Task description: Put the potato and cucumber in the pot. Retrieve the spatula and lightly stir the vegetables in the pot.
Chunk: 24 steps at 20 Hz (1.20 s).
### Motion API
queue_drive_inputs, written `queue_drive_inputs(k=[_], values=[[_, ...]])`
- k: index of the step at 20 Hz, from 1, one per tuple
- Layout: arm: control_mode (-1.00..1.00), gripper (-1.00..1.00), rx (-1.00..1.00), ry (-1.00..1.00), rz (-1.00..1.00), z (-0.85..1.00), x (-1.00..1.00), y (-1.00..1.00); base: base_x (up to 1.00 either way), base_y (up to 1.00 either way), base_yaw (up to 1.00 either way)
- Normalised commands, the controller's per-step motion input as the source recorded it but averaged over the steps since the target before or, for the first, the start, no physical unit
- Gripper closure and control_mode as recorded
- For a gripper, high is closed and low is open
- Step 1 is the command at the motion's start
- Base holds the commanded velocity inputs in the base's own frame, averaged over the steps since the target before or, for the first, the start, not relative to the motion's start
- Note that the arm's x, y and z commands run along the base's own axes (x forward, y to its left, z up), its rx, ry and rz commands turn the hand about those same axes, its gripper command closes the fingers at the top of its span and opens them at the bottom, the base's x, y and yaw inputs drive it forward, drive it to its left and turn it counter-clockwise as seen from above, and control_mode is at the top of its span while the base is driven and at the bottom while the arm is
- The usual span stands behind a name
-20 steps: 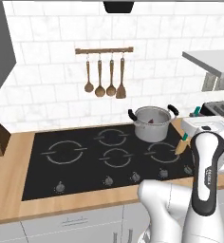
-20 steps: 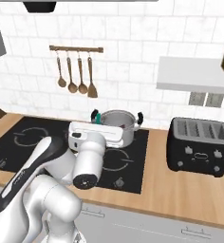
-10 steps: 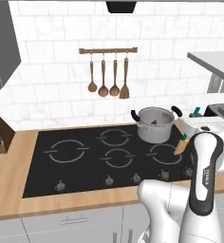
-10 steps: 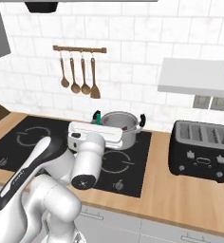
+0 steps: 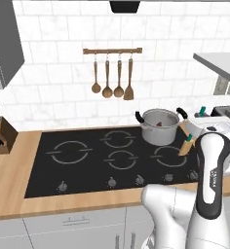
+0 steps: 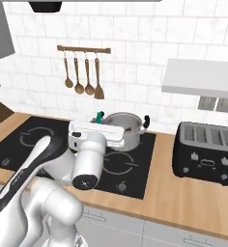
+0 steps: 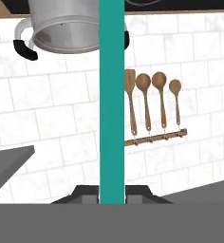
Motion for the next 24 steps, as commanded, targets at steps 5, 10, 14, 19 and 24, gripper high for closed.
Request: queue_drive_inputs(k=[5,10,14,19,24], values=[[-1.00,1.00,0.00,0.01,0.00,0.98,0.08,0.00,0.00,0.00,0.00],[-1.00,1.00,0.00,0.01,0.00,0.33,0.56,0.00,0.00,0.00,0.00],[-1.00,1.00,0.00,0.12,0.00,0.00,1.00,0.00,0.00,0.00,0.00],[-1.00,1.00,0.00,0.13,-0.01,0.00,0.93,0.00,0.00,0.00,0.00],[-1.00,1.00,0.00,0.05,-0.03,-0.09,0.79,0.00,0.00,0.00,0.00]])
